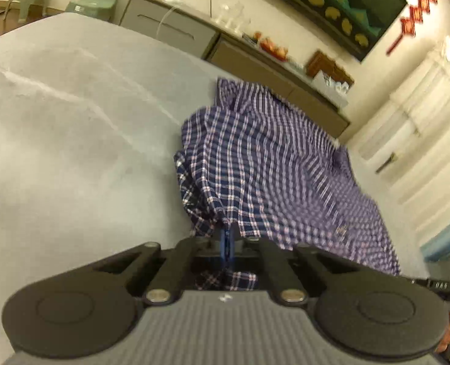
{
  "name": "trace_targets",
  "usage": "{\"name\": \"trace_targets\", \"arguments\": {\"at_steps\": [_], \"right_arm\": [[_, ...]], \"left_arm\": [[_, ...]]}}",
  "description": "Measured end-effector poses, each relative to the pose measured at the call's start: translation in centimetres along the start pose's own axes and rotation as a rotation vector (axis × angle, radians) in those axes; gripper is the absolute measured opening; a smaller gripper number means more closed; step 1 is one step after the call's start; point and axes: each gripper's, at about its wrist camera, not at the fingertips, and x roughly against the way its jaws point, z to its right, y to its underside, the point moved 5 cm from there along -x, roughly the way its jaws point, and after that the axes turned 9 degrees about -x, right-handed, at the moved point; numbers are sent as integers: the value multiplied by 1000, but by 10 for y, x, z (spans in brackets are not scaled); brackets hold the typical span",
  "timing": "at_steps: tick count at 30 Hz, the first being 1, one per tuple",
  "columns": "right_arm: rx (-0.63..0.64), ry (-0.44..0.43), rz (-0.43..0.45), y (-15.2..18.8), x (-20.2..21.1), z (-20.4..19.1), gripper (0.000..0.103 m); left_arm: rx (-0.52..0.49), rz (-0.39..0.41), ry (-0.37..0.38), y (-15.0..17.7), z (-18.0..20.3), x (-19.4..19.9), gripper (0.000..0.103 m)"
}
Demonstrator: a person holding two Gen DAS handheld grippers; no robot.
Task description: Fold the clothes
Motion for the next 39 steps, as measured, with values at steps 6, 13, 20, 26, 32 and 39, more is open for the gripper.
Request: {"name": "trace_targets", "arguments": {"at_steps": [6,13,20,26,32,39], "right_arm": [[18,-17,79,-11,-6,-4,41],[63,-42,92,3,26,-13,0],[145,123,27,10,11,-11,2],[249,178,330,-21,61,-30,38],[319,29,164,-6,13,-55,30],[347,268,68,-6,-8,-20,19]], "left_arm": [[-53,42,3,-6,16,-10,35],[-62,-7,78,-4,10,0,3],[-162,-54,-20,-1,21,-4,15],[-151,37,-71,-6,14,33,34],[-261,-55,-85,24,42,8,30],[-287,-87,-158,44,46,33,21]]}}
